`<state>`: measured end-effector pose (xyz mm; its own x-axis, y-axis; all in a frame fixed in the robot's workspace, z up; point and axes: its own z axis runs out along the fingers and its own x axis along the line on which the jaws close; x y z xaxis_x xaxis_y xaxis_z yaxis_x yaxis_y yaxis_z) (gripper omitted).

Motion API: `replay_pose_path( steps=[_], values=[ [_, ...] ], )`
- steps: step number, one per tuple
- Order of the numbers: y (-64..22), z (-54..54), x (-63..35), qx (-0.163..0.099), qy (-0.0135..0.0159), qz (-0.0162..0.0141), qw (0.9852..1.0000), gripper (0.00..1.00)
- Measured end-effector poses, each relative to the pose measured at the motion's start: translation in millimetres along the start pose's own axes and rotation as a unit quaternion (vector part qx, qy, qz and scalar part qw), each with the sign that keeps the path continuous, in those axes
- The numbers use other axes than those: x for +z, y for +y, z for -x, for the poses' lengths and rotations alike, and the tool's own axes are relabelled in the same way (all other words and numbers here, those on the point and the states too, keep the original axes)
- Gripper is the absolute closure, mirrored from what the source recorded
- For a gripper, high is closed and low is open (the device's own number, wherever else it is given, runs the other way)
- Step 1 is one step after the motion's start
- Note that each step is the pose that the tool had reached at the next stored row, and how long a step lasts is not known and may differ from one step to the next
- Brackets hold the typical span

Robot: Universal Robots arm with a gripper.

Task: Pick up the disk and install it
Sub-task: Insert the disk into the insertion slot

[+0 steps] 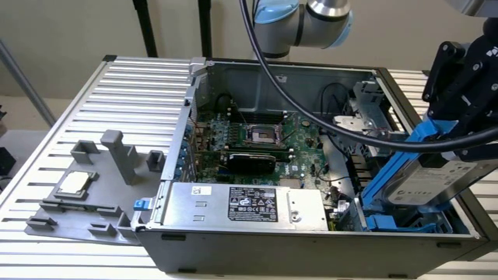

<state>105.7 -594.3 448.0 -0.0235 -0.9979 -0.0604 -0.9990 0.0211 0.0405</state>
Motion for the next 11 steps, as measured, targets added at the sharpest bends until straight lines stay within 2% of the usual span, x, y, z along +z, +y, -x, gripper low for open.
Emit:
replay_pose_path(
  steps=[11],
  values=[
    [-3.2, -0.7, 6.4, -0.005, 0.0002, 0.0003, 1.0, 0.67]
  ],
)
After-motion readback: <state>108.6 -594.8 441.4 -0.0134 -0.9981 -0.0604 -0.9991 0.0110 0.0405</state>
